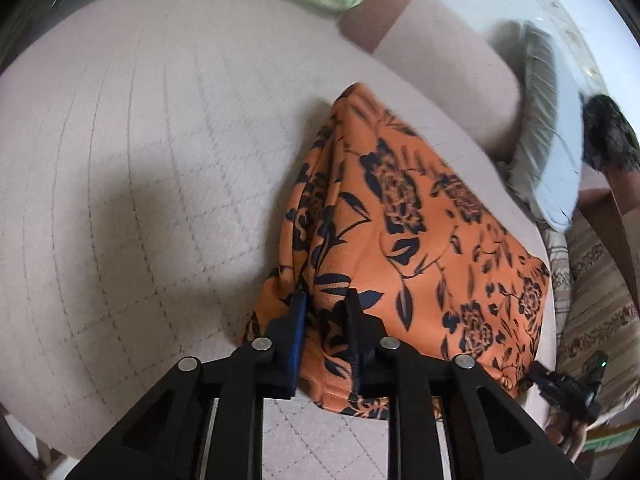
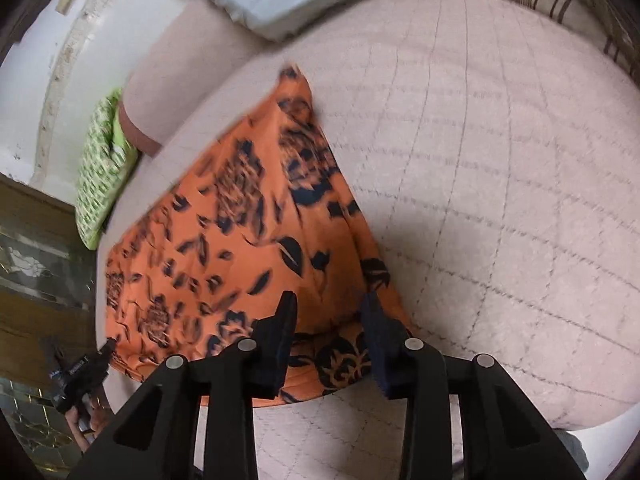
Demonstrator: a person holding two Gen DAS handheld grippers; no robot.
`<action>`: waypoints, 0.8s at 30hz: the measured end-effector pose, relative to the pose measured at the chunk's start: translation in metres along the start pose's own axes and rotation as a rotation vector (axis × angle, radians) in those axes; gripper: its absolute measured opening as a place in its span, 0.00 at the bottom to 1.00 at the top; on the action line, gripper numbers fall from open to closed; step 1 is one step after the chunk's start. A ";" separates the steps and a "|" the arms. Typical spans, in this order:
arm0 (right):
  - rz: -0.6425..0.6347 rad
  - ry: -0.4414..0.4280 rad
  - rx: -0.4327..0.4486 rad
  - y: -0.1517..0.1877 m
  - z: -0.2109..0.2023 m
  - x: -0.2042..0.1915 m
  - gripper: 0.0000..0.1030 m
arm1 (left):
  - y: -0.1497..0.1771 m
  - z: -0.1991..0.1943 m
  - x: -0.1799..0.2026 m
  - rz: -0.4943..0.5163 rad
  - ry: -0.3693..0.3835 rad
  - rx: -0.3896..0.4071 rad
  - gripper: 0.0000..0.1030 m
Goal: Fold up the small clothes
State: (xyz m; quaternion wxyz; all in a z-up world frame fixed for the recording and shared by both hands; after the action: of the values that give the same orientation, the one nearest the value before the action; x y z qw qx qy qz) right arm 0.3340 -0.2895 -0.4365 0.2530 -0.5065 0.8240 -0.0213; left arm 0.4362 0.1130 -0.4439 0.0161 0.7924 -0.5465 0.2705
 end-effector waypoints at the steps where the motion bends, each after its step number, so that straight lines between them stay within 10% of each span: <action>1: 0.000 -0.014 -0.001 -0.002 0.003 -0.001 0.35 | -0.001 -0.002 -0.007 -0.007 -0.015 -0.017 0.24; 4: 0.006 -0.043 -0.006 -0.007 0.003 -0.003 0.34 | -0.001 -0.004 -0.014 -0.021 0.011 -0.030 0.25; 6: -0.002 -0.030 -0.016 -0.008 0.001 -0.004 0.11 | -0.004 -0.015 -0.013 -0.029 0.036 -0.012 0.11; 14: -0.088 -0.084 0.038 0.011 -0.039 -0.036 0.10 | -0.009 -0.055 -0.033 -0.049 0.018 0.083 0.00; 19: -0.061 -0.036 -0.001 0.013 -0.017 -0.017 0.16 | -0.002 -0.051 -0.012 -0.033 0.059 0.040 0.33; 24: -0.054 -0.039 -0.002 0.014 -0.013 -0.013 0.17 | 0.012 -0.022 0.017 -0.023 0.081 -0.047 0.33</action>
State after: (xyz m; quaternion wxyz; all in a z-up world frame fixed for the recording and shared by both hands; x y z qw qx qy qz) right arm 0.3213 -0.2742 -0.4242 0.2678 -0.5290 0.8051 -0.0175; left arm 0.4211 0.1011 -0.4210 0.0599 0.7864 -0.5425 0.2893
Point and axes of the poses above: each gripper's, at about its wrist camera, not at the fingertips, and z roughly the way its jaws point, x to its right, y to its underside, the point moved 9 cm from there along z, roughly the way its jaws point, and after that the axes turned 2 degrees about -z, right-handed, at the moved point
